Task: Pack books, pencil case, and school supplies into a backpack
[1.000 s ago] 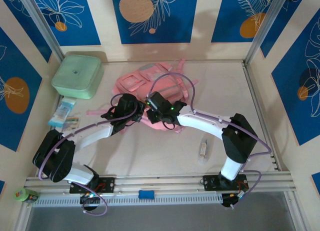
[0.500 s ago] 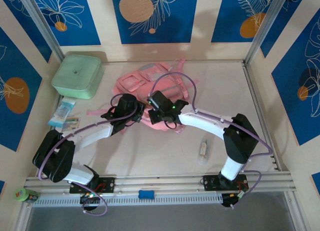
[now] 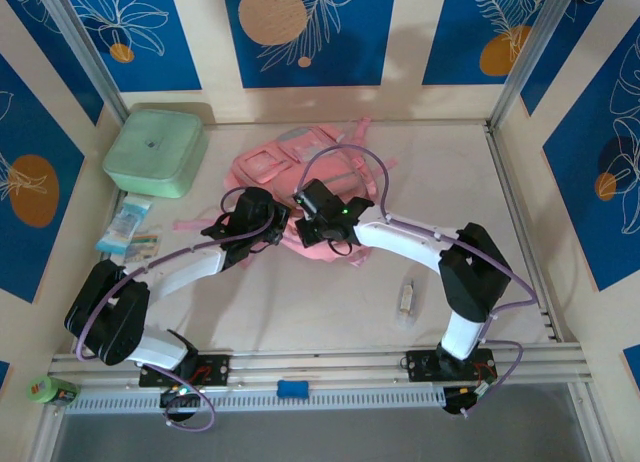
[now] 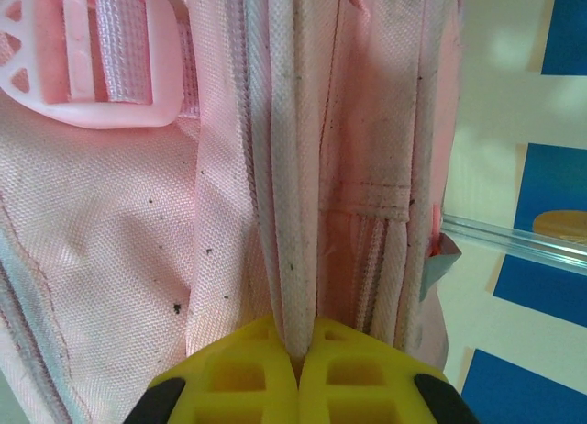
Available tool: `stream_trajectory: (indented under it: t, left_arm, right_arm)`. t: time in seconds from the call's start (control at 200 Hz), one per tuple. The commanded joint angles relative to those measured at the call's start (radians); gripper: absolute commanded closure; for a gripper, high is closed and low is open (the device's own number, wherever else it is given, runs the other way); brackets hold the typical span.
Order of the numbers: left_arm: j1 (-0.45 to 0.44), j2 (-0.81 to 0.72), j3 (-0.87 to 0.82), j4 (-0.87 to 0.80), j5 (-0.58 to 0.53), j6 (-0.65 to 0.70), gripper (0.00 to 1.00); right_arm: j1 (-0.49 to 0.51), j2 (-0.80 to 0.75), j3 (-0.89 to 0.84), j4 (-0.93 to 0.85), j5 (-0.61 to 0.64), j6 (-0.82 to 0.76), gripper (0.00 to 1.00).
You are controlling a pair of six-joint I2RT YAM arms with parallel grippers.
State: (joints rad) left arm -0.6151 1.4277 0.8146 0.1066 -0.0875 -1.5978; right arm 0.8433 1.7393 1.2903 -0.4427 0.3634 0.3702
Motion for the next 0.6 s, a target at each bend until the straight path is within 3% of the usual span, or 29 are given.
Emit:
stream_trajectory:
  t: [0.0,0.06,0.215,0.445,0.59]
  left_arm:
    - [0.006,-0.046,0.055,0.040,-0.017,0.029,1.00]
    - [0.011,-0.052,0.054,0.021,-0.020,0.040,1.00]
    - [0.049,-0.071,0.032,-0.008,0.022,0.075,1.00]
    - [0.150,-0.095,0.004,-0.070,0.131,0.203,1.00]
    - [0.229,-0.057,0.041,-0.076,0.250,0.281,1.00]
  right_arm:
    - [-0.001,-0.010,0.017,-0.023,0.051,-0.010,0.95]
    - [-0.003,-0.031,0.007,-0.042,0.063,0.001,1.00]
    - [-0.019,-0.115,-0.074,-0.110,0.117,0.043,1.00]
    - [-0.132,-0.228,-0.213,-0.171,0.109,0.071,1.00]
    - [-0.088,-0.277,-0.238,-0.152,0.026,0.024,1.00]
